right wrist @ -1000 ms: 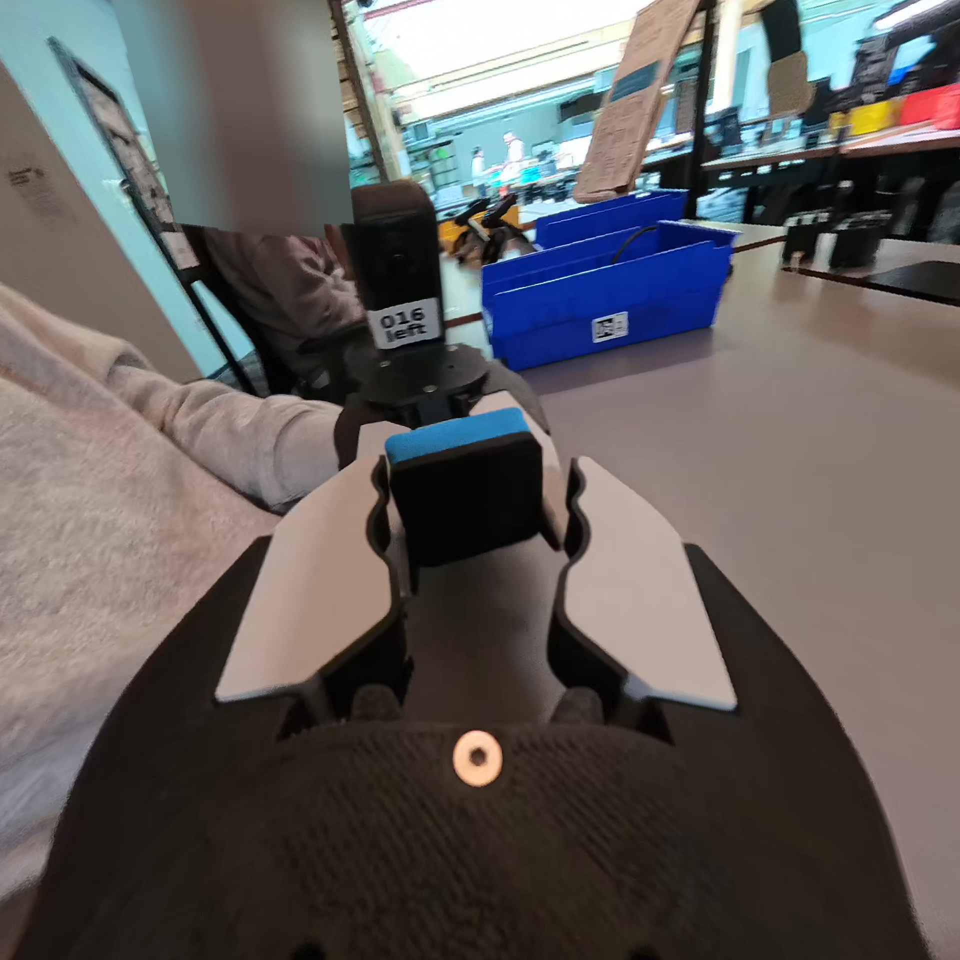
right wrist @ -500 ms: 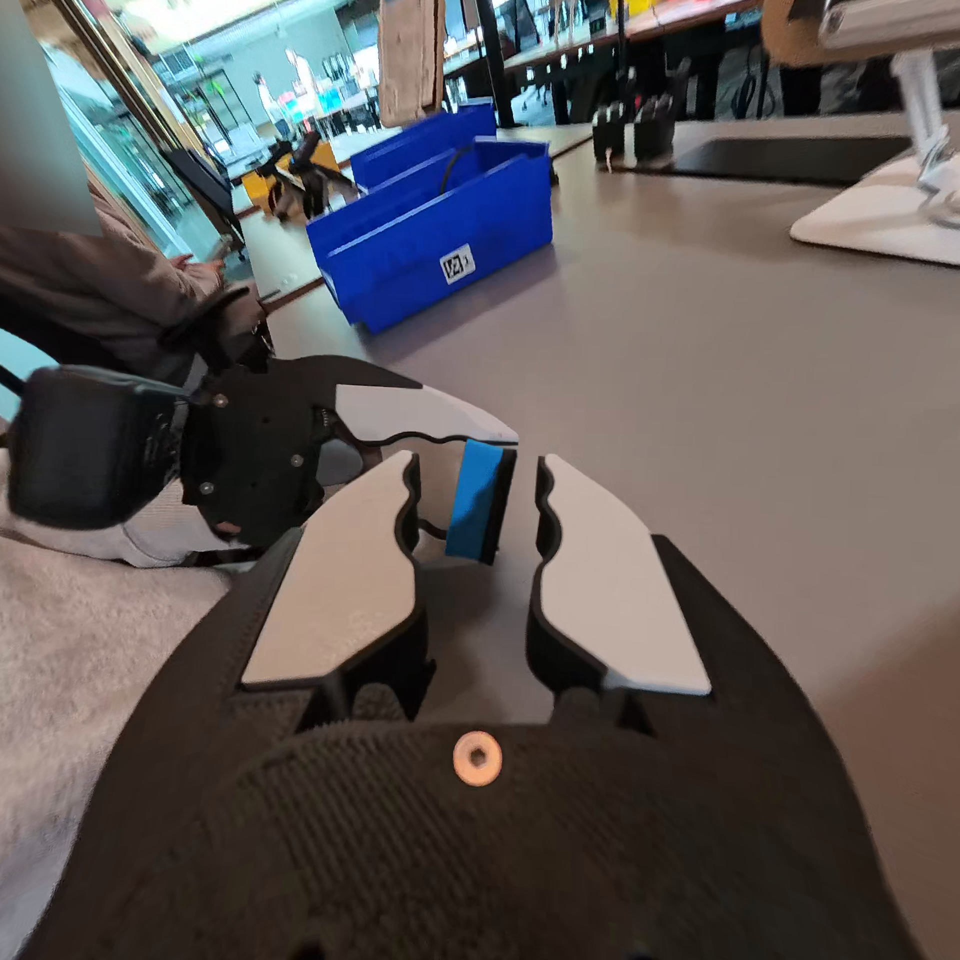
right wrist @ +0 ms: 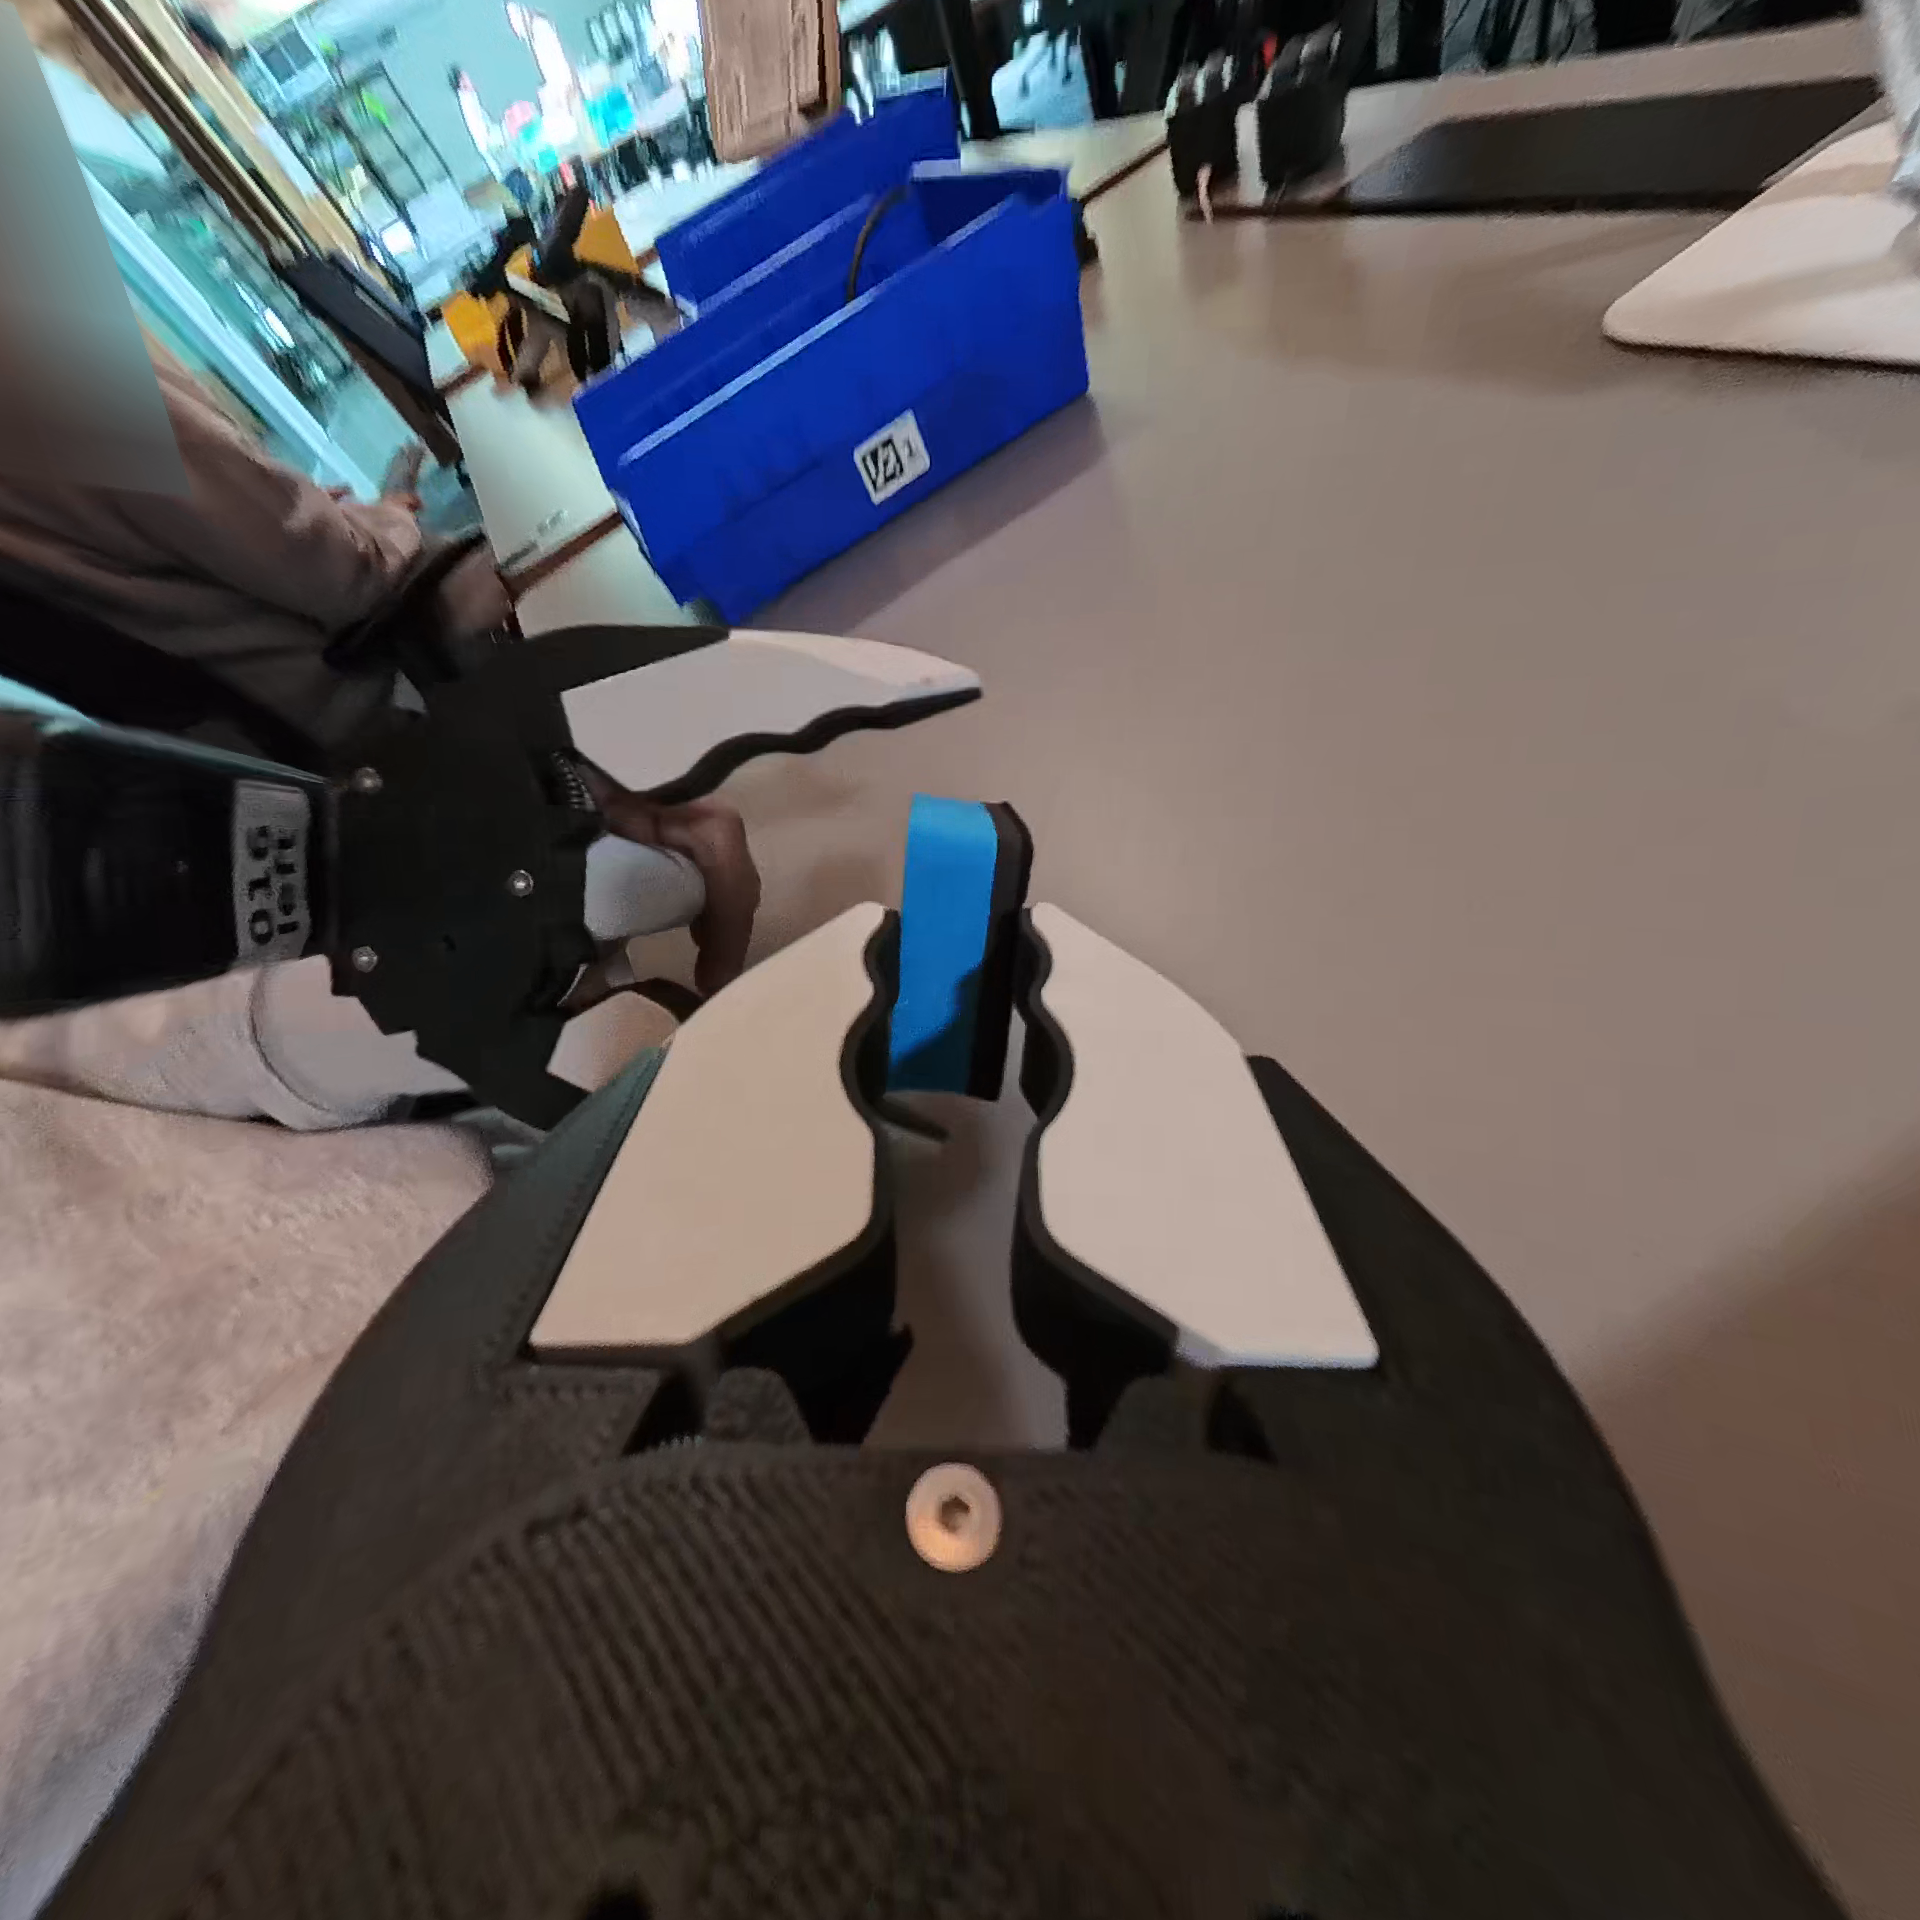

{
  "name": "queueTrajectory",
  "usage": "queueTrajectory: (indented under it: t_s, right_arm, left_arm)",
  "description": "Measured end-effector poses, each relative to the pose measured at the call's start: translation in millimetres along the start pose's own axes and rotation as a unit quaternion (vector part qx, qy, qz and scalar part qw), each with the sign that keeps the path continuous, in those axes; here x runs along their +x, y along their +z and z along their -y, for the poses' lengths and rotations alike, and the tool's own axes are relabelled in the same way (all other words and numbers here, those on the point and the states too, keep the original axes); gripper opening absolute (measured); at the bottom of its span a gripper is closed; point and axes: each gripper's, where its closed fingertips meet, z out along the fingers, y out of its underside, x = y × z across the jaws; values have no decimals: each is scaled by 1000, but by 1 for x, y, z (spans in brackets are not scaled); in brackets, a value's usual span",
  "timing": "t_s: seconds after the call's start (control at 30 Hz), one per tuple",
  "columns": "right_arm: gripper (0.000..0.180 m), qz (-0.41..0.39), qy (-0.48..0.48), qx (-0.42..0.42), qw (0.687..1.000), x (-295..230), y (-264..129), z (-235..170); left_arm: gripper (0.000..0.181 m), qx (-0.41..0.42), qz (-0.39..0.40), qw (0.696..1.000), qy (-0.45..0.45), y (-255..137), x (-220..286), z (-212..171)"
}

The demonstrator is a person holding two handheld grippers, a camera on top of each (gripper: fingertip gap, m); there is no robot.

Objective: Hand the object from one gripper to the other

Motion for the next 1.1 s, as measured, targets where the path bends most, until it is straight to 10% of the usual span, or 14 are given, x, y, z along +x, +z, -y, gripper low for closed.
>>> queueTrajectory:
  t_s: [0.2,0.57,0.93,1.1]
  right_arm:
    - [21,75,44,112,990,-1,-26,28]
    - [21,162,32,157,974,-27,-30,38]
    - [23,172,21,171,970,-35,-24,38]
    - [68,129,-30,225,965,-25,-30,47]
  left_arm:
    - [113,92,-123,963,-223,-7,-2,18]
    - [53,288,-393,686,-541,-55,-29,57]
    - [21,267,-419,682,-537,-52,-11,62]
    - [21,263,-413,676,-551,-51,-17,58]
